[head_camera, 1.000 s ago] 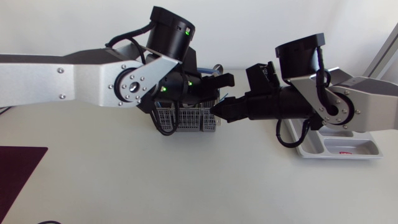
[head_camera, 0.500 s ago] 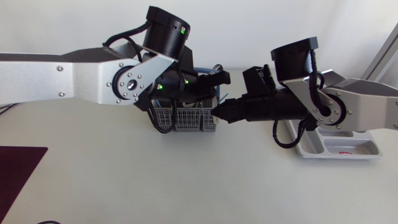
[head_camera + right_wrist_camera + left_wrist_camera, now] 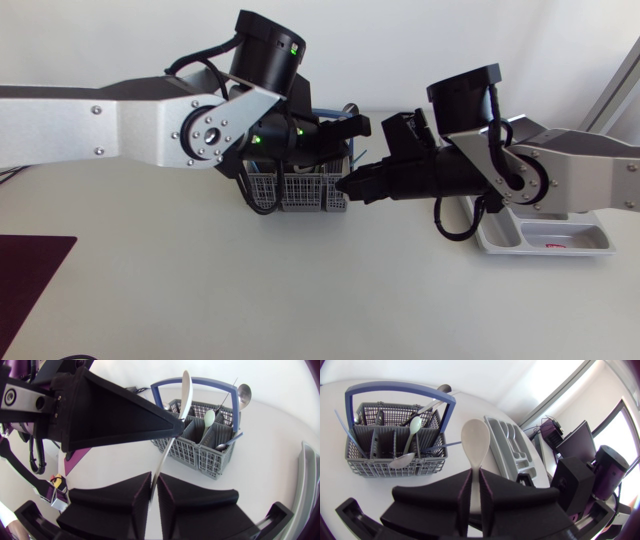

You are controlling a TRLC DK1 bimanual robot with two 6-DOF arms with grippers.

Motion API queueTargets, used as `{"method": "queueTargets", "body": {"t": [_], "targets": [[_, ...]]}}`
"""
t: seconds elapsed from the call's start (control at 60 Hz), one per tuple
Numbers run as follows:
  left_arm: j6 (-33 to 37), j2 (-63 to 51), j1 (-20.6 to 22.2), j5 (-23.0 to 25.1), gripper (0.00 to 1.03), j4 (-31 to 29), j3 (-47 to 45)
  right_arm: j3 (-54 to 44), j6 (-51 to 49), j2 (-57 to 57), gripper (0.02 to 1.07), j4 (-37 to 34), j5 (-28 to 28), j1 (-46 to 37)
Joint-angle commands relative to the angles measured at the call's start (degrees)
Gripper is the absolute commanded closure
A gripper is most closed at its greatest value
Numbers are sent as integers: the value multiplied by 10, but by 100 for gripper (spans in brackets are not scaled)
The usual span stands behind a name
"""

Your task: Sort the cutlery from the basket into the organizer compartments.

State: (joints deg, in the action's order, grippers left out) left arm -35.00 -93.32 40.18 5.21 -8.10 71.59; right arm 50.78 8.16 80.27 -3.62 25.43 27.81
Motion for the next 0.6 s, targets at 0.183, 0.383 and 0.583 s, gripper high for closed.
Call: {"method": "queueTargets", "body": {"t": [0.183,0.383,0.583], "targets": [[-22,-8,1,10,100,-10,9,2,-25,3,101,-14,5,15],[-22,-9,-1,16,100,-13,12,1,-30,2,101,-18,2,15],[-21,-9,-2,30,71,-13,14,2,-30,-3,101,-17,4,20]]}}
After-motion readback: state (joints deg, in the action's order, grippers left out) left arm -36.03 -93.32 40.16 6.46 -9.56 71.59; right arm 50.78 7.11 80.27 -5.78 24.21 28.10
